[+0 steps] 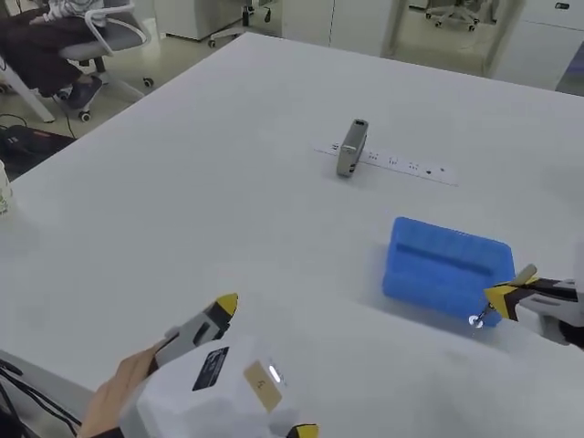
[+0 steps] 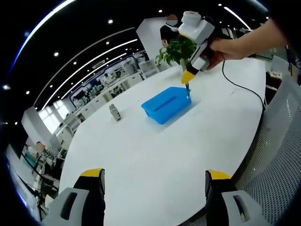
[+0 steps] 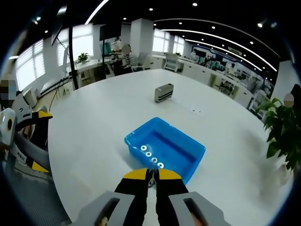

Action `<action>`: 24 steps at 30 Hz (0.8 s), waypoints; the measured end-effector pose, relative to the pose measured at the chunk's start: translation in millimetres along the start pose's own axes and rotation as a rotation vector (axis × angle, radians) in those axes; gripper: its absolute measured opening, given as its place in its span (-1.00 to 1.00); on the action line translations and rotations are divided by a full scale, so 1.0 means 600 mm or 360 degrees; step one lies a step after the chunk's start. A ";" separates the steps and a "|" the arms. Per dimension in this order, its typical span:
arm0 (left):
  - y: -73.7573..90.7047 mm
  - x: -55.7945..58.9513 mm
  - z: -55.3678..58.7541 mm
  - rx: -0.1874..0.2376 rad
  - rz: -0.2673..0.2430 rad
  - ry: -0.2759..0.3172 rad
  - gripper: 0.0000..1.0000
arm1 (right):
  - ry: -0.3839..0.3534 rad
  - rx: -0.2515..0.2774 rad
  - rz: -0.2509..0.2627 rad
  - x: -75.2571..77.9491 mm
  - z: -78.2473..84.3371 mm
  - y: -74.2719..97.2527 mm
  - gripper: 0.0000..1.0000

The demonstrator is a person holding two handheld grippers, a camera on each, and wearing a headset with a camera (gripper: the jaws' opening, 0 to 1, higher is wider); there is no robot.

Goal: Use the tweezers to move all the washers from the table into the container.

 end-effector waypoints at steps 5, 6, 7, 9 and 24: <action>0.000 0.000 0.000 -0.0003 0.0002 0.0002 0.80 | 0.0005 0.0029 0.0009 0.005 -0.013 0.003 -0.98; 0.000 0.001 0.000 -0.0004 0.0004 0.0001 0.80 | 0.0007 0.0035 0.0012 0.007 -0.016 0.003 -0.98; 0.000 0.001 0.000 -0.0005 0.0004 -0.0001 0.80 | 0.0008 0.0039 0.0014 0.008 -0.018 0.003 -0.98; 0.000 0.001 0.000 -0.0005 0.0005 0.0001 0.80 | 0.0007 0.0050 0.0016 0.009 -0.022 0.003 -0.98; -0.001 0.001 0.002 -0.0019 0.0010 0.0002 0.80 | -0.0031 0.0139 0.0060 0.030 -0.057 -0.011 -0.98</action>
Point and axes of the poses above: the centre of the closed fingertips' face, and the gripper's own axes: y roughly backward along the fingers, x roughly to its right, z roughly out of its underside, the point moved 4 cm from there along y, roughly backward along the fingers, and after that the axes turned 5 degrees about -y, right-handed, at the moved point
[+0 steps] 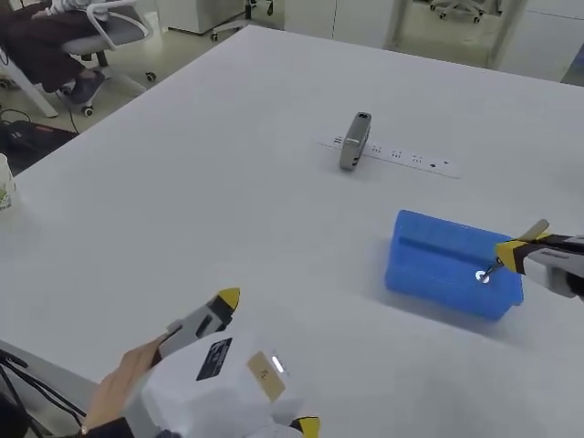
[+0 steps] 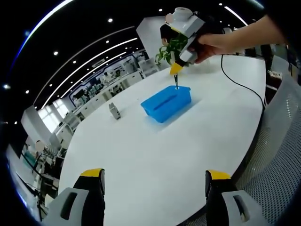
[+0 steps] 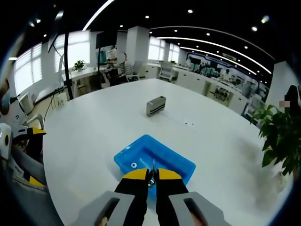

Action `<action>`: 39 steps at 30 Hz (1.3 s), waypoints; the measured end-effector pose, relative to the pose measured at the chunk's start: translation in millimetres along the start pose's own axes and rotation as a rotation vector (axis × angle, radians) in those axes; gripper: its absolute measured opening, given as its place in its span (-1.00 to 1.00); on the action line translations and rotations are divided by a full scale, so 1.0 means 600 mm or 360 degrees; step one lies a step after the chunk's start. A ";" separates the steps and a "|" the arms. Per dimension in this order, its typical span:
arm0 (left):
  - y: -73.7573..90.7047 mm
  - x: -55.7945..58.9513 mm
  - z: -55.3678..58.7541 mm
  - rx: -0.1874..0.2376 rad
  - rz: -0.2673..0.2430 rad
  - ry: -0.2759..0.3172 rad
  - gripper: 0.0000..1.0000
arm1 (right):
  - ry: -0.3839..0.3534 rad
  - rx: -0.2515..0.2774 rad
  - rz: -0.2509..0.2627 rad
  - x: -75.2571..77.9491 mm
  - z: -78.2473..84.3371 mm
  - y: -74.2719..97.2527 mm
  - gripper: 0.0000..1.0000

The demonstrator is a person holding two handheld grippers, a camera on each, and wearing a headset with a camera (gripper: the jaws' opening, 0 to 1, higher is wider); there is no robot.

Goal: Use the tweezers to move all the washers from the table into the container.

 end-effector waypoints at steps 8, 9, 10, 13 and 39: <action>-0.001 0.003 0.001 -0.0011 0.0013 -0.0018 0.80 | -0.0012 0.0011 0.0053 0.006 0.006 -0.024 -0.97; -0.001 0.004 0.001 -0.0012 0.0014 -0.0019 0.80 | -0.0013 0.0008 0.0058 0.007 0.008 -0.027 -0.97; -0.001 0.004 0.001 -0.0012 0.0015 -0.0019 0.80 | -0.0018 0.0001 0.0061 0.008 0.011 -0.030 -0.97; -0.001 0.004 0.002 -0.0015 0.0016 -0.0019 0.80 | -0.0021 -0.0017 0.0080 0.011 0.022 -0.040 -0.97; -0.004 0.006 0.006 -0.0046 0.0031 -0.0016 0.80 | -0.0026 -0.0138 0.0115 0.019 0.073 -0.087 -0.96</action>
Point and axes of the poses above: the centre of the closed fingertips' face, and the gripper's own axes: y roughly backward along the fingers, x roughly to its right, z roughly out of its underside, the point moved 4 cm from there along y, roughly backward along the fingers, and after that the axes turned 5 degrees about -y, right-handed, at the moved point
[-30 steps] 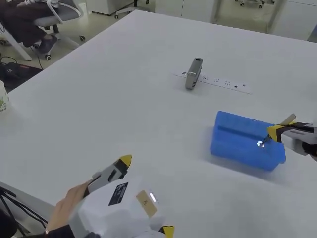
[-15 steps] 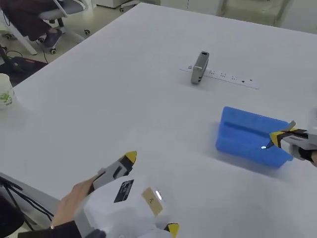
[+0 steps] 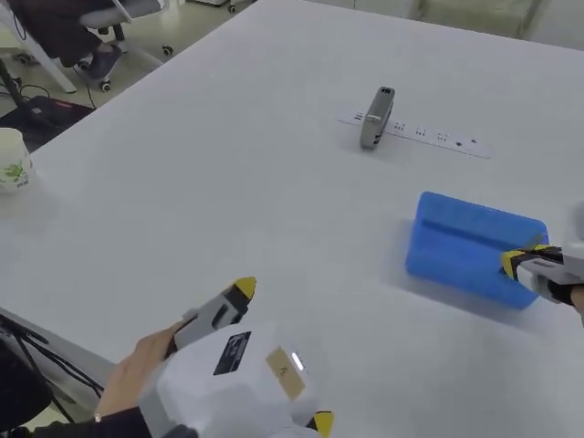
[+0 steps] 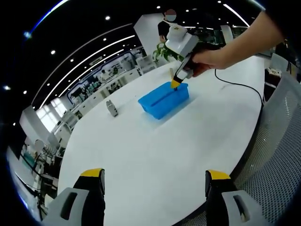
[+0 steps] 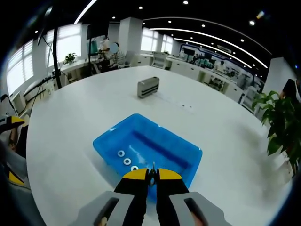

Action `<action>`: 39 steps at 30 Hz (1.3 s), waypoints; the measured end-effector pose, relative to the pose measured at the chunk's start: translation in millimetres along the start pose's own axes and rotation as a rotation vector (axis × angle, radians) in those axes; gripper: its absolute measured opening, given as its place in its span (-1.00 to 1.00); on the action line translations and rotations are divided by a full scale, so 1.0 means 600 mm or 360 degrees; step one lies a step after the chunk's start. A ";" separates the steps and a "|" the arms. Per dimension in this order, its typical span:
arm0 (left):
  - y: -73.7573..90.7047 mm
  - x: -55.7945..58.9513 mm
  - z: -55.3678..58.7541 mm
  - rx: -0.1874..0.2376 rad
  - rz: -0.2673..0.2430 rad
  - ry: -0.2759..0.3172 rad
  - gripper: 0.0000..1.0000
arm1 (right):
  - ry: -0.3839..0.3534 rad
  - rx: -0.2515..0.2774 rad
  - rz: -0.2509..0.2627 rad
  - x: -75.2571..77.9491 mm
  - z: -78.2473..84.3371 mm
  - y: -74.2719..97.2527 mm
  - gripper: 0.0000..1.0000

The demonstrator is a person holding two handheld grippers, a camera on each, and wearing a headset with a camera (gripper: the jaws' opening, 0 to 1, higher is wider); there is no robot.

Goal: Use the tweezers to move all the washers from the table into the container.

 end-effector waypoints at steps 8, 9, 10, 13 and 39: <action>-0.001 0.000 0.002 -0.0012 0.0006 0.0000 0.77 | -0.0032 -0.0003 0.0009 0.004 0.005 -0.003 -0.96; -0.001 -0.001 0.002 -0.0013 0.0000 -0.0001 0.77 | -0.0035 -0.0005 0.0007 0.005 0.006 -0.004 -0.96; 0.000 -0.001 0.001 -0.0009 -0.0004 0.0003 0.77 | -0.0036 -0.0008 0.0006 0.005 0.006 -0.004 -0.96; -0.001 0.000 0.001 -0.0010 0.0006 0.0016 0.77 | -0.0033 -0.0005 0.0003 0.005 0.006 -0.004 -0.95; 0.031 -0.038 -0.124 0.0358 0.0243 0.0342 0.38 | -0.0264 0.0289 -0.0268 -0.060 -0.035 0.131 -0.95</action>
Point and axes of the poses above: the centre of the closed fingertips' face, and the gripper's own axes: y roughly backward along the fingers, x roughly to its right, z roughly out of its underside, the point moved 4 cm from there along y, roughly backward along the fingers, and after that the axes turned 5 degrees about -y, right-handed, at the moved point
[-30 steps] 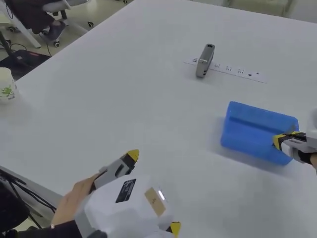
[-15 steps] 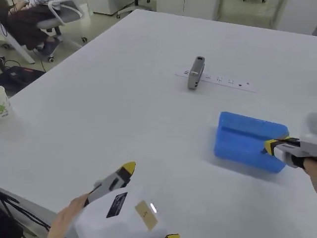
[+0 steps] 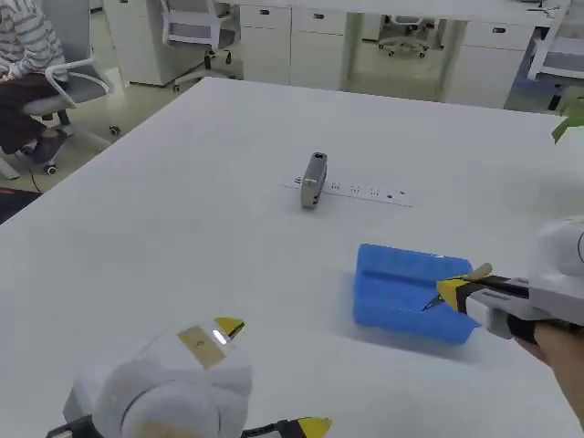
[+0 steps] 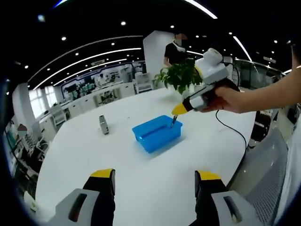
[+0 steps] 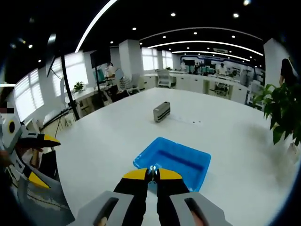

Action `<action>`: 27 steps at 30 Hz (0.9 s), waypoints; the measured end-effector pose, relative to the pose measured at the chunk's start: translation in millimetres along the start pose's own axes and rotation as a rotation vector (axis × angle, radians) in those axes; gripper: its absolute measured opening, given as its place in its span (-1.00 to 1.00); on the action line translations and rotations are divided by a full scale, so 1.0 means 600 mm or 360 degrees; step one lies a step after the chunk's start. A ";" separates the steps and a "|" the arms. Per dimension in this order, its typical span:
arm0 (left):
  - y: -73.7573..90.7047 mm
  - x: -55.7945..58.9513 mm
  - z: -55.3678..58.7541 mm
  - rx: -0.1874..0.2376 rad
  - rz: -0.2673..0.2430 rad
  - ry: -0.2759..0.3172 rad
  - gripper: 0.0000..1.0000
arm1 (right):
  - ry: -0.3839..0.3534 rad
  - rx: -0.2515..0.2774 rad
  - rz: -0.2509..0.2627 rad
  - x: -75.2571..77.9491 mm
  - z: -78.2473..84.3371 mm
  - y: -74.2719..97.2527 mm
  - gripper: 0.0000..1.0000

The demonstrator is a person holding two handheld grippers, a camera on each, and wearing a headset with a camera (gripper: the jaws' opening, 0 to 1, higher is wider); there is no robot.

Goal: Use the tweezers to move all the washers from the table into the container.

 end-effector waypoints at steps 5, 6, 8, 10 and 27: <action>-0.003 0.024 -0.051 0.0112 0.0189 0.0023 0.23 | -0.0105 -0.0011 -0.0107 -0.042 0.036 0.030 -0.95; -0.002 0.030 -0.057 0.0120 0.0239 0.0030 0.16 | -0.0120 -0.0012 -0.0124 -0.049 0.040 0.035 -0.95; -0.002 0.038 -0.073 0.0145 0.0297 0.0064 0.03 | -0.0112 -0.0036 -0.0165 -0.064 0.053 0.045 -0.95; -0.003 0.049 -0.088 0.0181 0.0386 0.0119 -0.03 | -0.0098 -0.0059 -0.0213 -0.083 0.064 0.055 -0.95; -0.012 0.140 -0.116 0.0124 0.1097 0.0241 -0.56 | 0.0373 -0.0374 -0.0710 -0.191 0.111 0.117 -0.94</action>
Point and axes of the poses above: the centre of the closed fingertips' face, and the gripper's own axes: y roughly backward along the fingers, x roughly to its right, z roughly out of its underside, the point moved 4 cm from there along y, roughly backward along the fingers, and after that the axes turned 5 degrees about -y, right-handed, at the moved point
